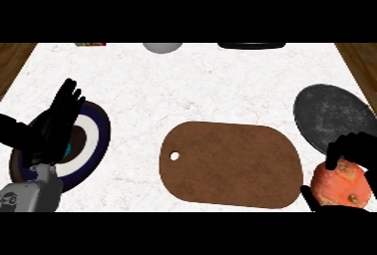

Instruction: Pick the squash from the cutting board and place it in the pan

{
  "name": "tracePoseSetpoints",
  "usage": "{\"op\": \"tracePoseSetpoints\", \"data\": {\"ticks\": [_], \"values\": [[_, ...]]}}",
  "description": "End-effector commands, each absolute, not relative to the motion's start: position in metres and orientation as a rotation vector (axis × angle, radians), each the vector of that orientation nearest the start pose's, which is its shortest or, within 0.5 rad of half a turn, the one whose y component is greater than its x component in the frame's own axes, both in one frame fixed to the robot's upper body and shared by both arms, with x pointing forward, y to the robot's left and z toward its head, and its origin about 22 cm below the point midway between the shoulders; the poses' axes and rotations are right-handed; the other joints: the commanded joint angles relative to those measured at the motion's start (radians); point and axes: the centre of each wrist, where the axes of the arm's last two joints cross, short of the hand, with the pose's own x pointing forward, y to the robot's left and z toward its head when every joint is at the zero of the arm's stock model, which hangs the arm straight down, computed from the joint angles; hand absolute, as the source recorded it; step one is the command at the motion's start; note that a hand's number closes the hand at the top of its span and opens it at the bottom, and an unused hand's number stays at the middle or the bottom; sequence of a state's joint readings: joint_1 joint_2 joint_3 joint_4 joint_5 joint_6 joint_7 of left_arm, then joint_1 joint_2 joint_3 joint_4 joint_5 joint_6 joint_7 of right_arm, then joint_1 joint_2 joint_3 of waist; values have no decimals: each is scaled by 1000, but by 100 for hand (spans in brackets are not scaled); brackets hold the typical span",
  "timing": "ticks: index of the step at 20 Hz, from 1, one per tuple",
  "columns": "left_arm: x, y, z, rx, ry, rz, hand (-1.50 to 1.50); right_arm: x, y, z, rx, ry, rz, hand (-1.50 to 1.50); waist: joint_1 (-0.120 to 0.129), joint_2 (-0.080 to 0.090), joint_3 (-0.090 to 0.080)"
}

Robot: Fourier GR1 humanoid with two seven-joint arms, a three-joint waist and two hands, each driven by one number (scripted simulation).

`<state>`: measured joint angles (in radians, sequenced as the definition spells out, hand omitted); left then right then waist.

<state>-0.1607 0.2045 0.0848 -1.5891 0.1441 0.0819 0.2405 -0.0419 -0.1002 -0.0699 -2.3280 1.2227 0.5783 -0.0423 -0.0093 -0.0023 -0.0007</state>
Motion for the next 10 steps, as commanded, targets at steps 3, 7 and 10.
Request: {"op": "tracePoseSetpoints", "data": {"ticks": [3,7,10], "values": [[282,281,69,103,-1521,48,0,221,-291,185,-1170,-1585,949,150,14,5,1],[287,264,53,81,-1519,44,0,239,-341,182,-1167,-1599,869,150,9,5,1],[277,285,61,117,-1521,34,0,251,-383,170,-1174,-1598,826,150,18,6,2]]}}
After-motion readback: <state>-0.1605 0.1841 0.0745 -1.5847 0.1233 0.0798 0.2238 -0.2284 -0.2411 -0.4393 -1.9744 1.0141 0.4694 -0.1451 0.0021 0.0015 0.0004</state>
